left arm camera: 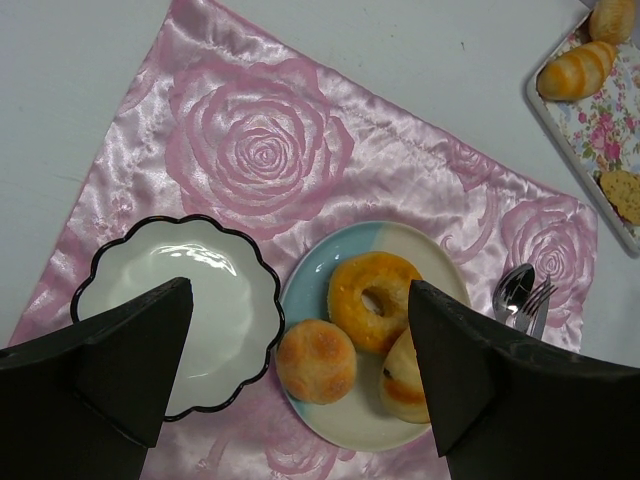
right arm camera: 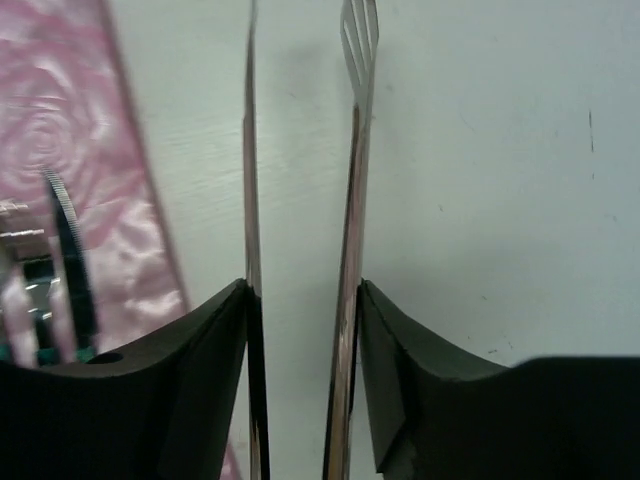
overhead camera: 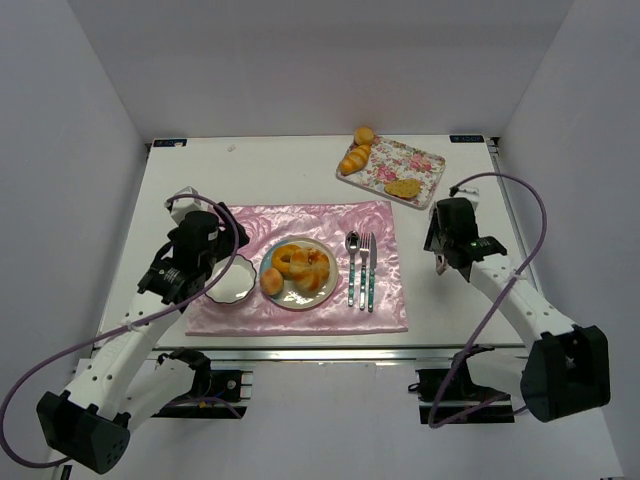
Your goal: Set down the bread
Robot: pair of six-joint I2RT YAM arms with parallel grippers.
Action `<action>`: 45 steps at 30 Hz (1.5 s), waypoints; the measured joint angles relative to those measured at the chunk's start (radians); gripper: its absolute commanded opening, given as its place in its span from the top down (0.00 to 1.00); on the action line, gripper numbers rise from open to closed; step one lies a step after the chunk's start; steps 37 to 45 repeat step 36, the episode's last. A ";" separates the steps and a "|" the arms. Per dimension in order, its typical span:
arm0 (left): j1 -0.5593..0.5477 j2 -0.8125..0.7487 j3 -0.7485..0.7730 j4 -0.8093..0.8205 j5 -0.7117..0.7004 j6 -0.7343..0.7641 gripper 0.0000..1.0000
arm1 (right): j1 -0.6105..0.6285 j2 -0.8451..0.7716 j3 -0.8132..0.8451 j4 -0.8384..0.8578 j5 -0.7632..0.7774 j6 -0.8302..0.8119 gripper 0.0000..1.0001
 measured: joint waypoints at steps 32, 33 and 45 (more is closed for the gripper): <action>0.000 0.211 0.142 0.091 -0.008 0.075 0.02 | -0.155 -0.305 -0.088 0.125 -0.349 0.006 0.11; 0.000 0.179 0.141 0.080 -0.010 0.068 0.02 | -0.155 -0.327 -0.089 0.124 -0.359 0.006 0.10; 0.000 0.090 0.140 0.048 -0.035 0.043 0.02 | -0.155 -0.377 -0.105 0.126 -0.381 0.010 0.11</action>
